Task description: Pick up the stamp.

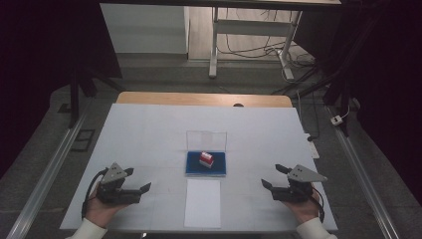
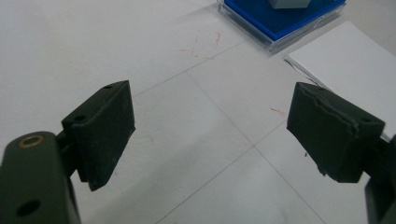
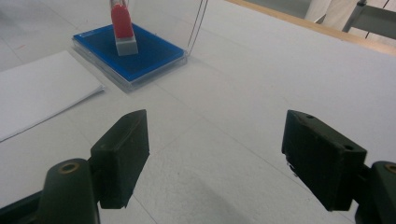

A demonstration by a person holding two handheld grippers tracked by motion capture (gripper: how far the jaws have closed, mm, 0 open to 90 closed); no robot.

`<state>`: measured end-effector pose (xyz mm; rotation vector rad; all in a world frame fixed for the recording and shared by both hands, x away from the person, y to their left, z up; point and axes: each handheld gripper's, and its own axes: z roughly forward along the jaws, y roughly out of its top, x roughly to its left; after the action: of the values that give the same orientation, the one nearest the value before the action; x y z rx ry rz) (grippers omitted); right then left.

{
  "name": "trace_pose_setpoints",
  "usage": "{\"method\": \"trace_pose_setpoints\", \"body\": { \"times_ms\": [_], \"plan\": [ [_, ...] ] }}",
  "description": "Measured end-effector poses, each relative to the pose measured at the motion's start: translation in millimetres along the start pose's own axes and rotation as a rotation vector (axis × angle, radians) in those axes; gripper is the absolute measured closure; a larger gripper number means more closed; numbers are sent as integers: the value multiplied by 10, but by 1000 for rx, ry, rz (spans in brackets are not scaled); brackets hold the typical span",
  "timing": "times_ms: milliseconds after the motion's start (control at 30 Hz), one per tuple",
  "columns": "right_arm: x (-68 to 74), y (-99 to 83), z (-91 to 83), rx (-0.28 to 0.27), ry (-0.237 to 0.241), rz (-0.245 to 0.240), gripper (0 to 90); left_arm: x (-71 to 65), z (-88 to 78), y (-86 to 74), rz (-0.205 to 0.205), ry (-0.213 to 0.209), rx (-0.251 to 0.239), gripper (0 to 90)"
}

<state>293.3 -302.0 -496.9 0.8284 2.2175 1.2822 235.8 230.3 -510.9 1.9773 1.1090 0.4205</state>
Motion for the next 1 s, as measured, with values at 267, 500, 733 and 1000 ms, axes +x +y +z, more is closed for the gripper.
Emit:
{"method": "trace_pose_setpoints", "body": {
  "times_ms": [267,500,733,1000],
  "plan": [
    [-5,-3,1,6,2,5,233,-23,-10,1,8,-11,-1,147],
    [-8,-5,3,10,8,8,246,-30,-5,0,8,-23,0,150],
    [-3,-1,-3,13,5,5,258,-32,-5,1,8,-26,-1,152],
    [0,8,-1,11,13,7,262,-26,0,1,4,-32,0,154]
  ]
}}
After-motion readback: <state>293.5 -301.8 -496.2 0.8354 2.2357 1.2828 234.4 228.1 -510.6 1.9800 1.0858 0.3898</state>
